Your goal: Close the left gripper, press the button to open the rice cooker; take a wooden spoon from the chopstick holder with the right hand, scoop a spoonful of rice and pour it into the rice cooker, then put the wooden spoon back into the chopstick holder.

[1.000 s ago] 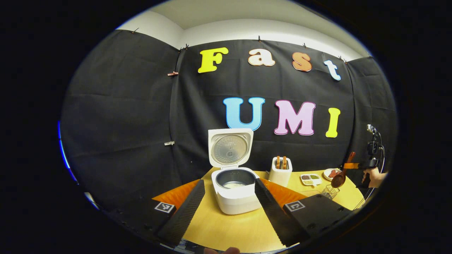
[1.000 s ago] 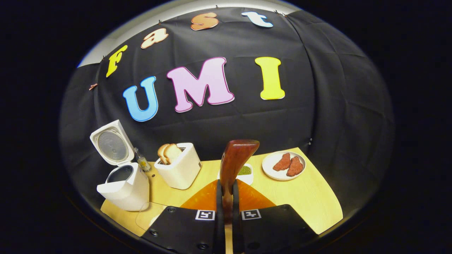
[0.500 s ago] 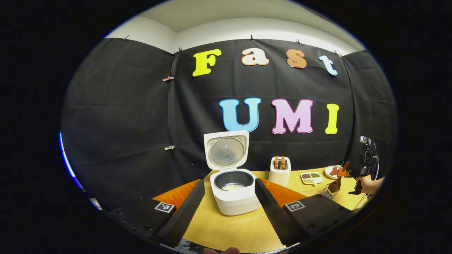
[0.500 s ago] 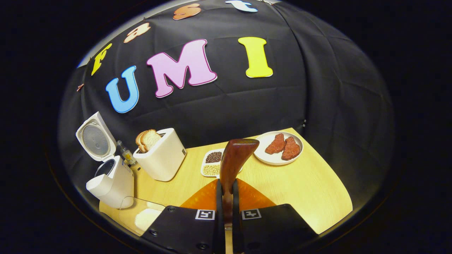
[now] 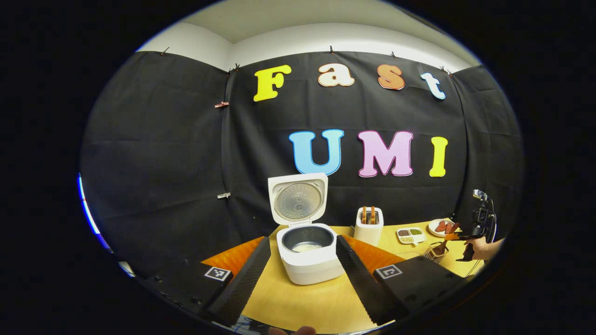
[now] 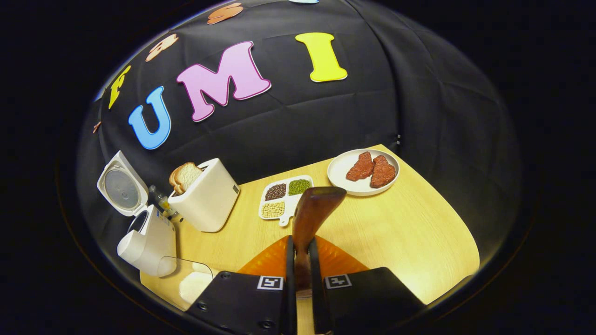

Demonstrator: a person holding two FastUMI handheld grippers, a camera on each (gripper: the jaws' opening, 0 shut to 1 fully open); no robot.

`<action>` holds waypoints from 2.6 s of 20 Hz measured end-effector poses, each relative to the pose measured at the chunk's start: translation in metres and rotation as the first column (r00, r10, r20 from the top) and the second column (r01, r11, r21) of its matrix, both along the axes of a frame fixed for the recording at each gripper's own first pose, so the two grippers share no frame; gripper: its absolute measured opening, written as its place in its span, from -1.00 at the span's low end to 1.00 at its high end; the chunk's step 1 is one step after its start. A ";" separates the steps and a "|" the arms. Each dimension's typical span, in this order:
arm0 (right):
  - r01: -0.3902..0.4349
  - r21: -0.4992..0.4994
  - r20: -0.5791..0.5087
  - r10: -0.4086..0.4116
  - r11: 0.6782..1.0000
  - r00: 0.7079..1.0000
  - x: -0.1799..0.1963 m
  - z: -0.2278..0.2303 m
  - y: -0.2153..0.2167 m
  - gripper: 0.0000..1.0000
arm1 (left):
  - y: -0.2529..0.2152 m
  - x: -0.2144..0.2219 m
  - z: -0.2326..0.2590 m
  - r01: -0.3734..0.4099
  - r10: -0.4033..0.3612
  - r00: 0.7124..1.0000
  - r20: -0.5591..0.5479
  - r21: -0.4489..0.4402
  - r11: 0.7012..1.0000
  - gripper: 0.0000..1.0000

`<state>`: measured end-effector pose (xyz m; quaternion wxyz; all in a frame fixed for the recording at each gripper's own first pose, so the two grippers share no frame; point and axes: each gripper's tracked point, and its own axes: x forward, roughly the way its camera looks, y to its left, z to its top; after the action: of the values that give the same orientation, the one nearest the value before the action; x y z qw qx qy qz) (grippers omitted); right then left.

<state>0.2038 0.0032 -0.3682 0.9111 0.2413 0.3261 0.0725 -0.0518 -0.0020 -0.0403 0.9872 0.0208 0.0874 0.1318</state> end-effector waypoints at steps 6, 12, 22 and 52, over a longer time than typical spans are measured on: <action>0.062 0.014 0.009 -0.062 0.998 0.998 -0.015 0.015 -0.024 0.03 | 0.009 0.008 0.001 0.029 -0.029 1.000 0.011 -0.011 1.000 0.94; 0.112 -0.014 0.043 -0.111 0.994 0.993 -0.046 0.037 -0.051 0.92 | 0.014 0.031 0.011 0.093 -0.093 0.995 0.042 -0.012 0.996 0.94; 0.108 -0.199 0.200 -0.067 0.974 0.978 -0.087 0.119 -0.075 0.97 | 0.034 0.106 0.072 0.169 -0.176 0.973 0.151 0.058 0.984 0.94; 0.259 -0.315 0.333 -0.150 0.913 0.931 -0.210 0.247 -0.051 0.96 | 0.135 0.463 0.041 0.109 -0.118 0.989 0.094 0.090 0.990 0.92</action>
<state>-0.0062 -0.0480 -0.1213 0.9810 0.0927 0.1635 -0.0483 0.4109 0.1335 0.0003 0.9945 0.0610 0.0313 0.0798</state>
